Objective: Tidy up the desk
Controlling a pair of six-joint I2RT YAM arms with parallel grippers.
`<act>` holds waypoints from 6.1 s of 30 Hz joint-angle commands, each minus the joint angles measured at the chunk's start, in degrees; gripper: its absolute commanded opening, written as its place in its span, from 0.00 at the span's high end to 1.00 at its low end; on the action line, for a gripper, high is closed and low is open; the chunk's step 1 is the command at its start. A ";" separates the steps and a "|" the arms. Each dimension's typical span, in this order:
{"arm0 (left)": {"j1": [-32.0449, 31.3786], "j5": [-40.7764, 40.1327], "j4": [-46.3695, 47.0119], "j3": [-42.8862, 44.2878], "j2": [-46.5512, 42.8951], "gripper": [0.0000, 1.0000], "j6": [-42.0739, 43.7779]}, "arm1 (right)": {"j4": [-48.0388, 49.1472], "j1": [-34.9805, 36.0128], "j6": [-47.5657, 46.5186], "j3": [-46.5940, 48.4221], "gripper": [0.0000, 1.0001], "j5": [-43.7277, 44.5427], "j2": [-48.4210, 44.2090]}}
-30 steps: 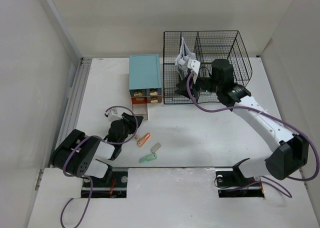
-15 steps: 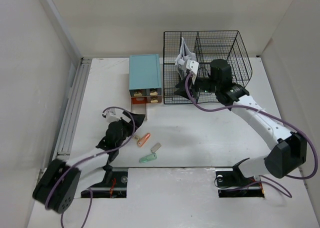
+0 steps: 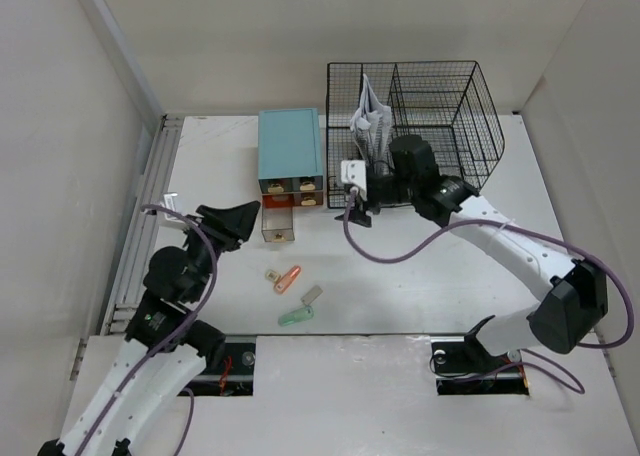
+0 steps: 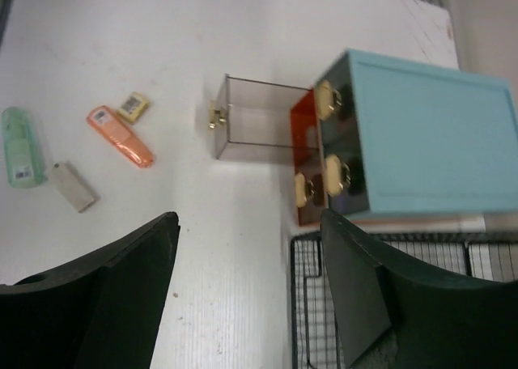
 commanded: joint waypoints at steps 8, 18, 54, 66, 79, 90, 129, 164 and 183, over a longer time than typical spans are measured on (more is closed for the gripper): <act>-0.41 -14.23 -17.01 13.11 -8.22 0.29 20.34 | -18.61 15.60 -25.08 9.41 0.43 3.68 15.36; -0.41 -14.51 -16.92 10.98 -15.00 0.21 22.63 | -21.61 25.11 -23.41 18.81 0.60 10.02 30.57; -0.41 -15.65 -17.98 10.98 -19.74 0.19 21.57 | -27.16 28.80 -21.30 29.72 0.56 13.09 47.10; -0.41 -16.18 -17.98 10.98 -20.88 0.19 21.57 | -37.70 29.33 -24.55 37.10 0.54 13.62 53.25; -0.41 -16.18 -17.98 10.98 -21.41 0.19 21.04 | -41.48 31.00 -23.68 36.66 0.83 13.62 54.49; -0.41 -16.80 -17.98 10.98 -21.41 0.19 21.04 | -39.64 31.00 -20.07 47.98 0.89 19.59 43.34; -0.41 -20.05 -19.56 10.98 -20.36 0.19 19.99 | -9.75 13.42 -3.72 46.87 0.68 -0.10 48.43; -0.41 -18.99 -19.03 10.98 -21.94 0.19 19.99 | -10.55 33.54 -5.93 3.97 0.66 12.64 27.59; -0.41 -18.99 -19.03 10.98 -22.47 0.19 19.99 | -8.61 34.78 1.11 9.24 0.58 17.66 31.81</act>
